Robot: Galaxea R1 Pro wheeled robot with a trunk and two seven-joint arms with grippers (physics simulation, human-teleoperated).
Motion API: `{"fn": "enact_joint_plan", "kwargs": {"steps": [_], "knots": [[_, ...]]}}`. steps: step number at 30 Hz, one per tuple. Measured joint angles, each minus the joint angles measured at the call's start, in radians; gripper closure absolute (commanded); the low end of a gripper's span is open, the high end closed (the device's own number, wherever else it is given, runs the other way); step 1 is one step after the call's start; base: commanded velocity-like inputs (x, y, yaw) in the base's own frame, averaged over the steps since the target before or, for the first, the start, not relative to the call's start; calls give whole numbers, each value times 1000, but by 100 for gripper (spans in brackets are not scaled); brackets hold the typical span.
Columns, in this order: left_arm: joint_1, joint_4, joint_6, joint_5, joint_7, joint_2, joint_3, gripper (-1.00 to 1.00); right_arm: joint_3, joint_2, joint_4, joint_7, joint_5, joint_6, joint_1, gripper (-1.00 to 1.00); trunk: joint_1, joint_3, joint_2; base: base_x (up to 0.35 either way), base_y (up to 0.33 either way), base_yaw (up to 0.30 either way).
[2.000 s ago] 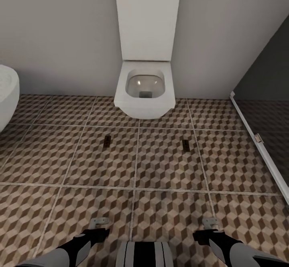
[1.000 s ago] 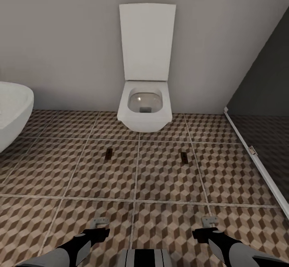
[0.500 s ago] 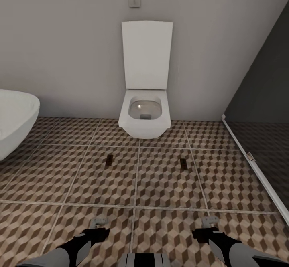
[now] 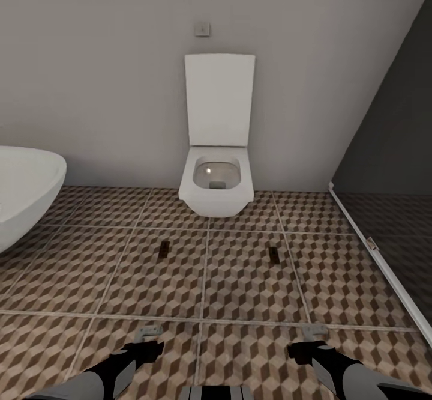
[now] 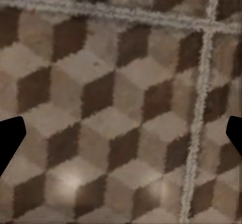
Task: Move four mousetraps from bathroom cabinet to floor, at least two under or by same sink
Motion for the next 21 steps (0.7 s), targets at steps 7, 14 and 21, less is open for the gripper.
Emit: {"fn": "enact_joint_plan", "kwargs": {"steps": [7,14,21], "knots": [[0,0,0,0,0,0,0,-100,0,0,0,0,0,0,0,-100,-3,27,2,0,0,0],[0,0,0,0,0,1,1,-100,0,-1,0,-1,0,0,0,-100,-6,54,3,0,0,0],[0,0,0,0,0,0,1,-100,0,-1,-1,-1,0,0,0,-100,-9,81,5,0,0,0]]}}
